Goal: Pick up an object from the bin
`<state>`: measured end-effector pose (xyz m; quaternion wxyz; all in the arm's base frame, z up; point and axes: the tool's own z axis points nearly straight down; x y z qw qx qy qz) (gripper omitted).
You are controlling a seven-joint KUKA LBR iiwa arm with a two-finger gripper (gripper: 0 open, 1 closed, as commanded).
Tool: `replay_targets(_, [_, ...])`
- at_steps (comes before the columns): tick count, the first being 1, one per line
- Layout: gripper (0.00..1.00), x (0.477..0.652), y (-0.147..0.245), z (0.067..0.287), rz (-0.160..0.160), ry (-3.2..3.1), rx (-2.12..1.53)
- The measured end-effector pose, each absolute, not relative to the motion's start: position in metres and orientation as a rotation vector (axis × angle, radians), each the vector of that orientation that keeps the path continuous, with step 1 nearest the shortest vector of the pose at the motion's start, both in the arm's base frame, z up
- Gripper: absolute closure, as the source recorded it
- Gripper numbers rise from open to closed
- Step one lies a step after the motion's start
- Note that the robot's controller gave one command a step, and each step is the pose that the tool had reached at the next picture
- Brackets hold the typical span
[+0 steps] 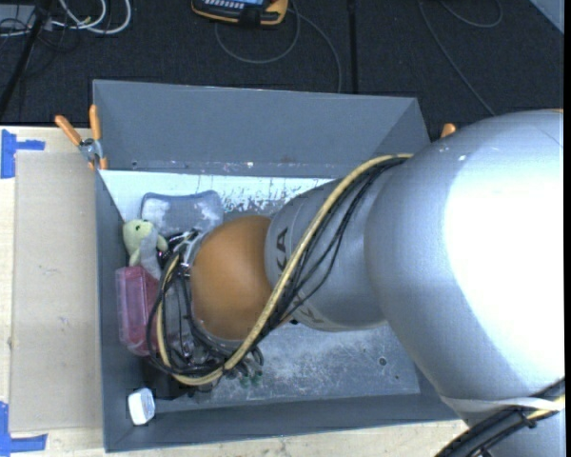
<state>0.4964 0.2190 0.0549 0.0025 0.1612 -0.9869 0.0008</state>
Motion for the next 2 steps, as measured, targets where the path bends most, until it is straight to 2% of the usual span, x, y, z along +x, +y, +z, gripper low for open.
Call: replay_targets(2, [1.0,0.4943,0.2187,0.0628,0.005,-3.08,0.545])
